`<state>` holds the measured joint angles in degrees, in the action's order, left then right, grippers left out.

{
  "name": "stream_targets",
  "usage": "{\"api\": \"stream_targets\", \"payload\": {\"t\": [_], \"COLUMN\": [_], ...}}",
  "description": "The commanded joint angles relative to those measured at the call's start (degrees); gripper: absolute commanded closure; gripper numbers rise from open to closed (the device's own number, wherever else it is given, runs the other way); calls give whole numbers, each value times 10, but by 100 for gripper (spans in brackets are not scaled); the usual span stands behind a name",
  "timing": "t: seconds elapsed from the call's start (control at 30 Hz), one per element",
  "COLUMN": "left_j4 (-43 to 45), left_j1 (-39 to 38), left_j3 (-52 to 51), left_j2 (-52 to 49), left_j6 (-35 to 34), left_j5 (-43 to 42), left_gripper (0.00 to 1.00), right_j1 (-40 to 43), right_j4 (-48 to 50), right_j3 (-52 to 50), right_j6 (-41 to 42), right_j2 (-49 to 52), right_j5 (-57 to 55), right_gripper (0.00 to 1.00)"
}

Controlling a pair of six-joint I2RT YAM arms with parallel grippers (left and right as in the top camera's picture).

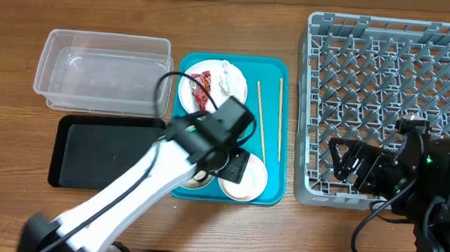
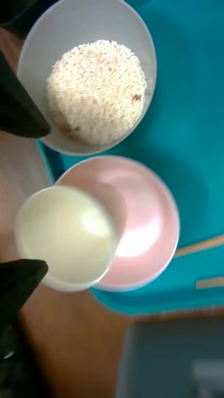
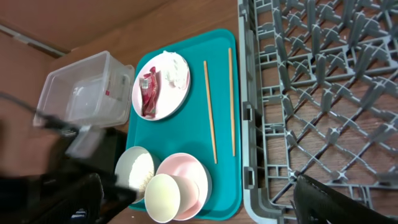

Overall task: Sort waste into correct bins and load items into the dishwasher
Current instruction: 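Grasp the white cup on the teal tray with the left gripper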

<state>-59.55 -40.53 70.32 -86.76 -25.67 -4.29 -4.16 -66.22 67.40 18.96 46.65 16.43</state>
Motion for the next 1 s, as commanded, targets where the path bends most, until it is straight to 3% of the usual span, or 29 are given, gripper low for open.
{"api": "stream_targets", "payload": {"t": [0.0, 0.2, 0.33, 0.57, 0.67, 0.77, 0.97], "left_j4": [26, 46, 33, -22, -15, 10, -5], "left_j1": [2, 0, 5, 65, 116, 190, 281], "left_j3": [-9, -9, 1, 62, 71, 71, 70], "left_j2": [-55, -95, -87, -25, 4, 17, 1], "left_j6": [-33, -33, -28, 5, 42, 107, 214], "left_j5": [50, -8, -13, -90, -200, -407, -707], "left_gripper": [45, 66, 94, 96, 96, 96, 96], "right_j1": [1, 1, 1, 1, 1, 1, 0], "right_j4": [-6, -10, -10, -10, -7, 7, 57], "right_j3": [14, 14, 14, 14, 14, 14, 12], "right_j6": [8, 8, 8, 8, 8, -3, -116], "right_j2": [-3, -3, -3, -3, -3, -3, 7], "right_j5": [-10, -10, -10, -10, -9, 13, 252], "right_gripper": [0, 0, 0, 0, 0, 0, 0]}}
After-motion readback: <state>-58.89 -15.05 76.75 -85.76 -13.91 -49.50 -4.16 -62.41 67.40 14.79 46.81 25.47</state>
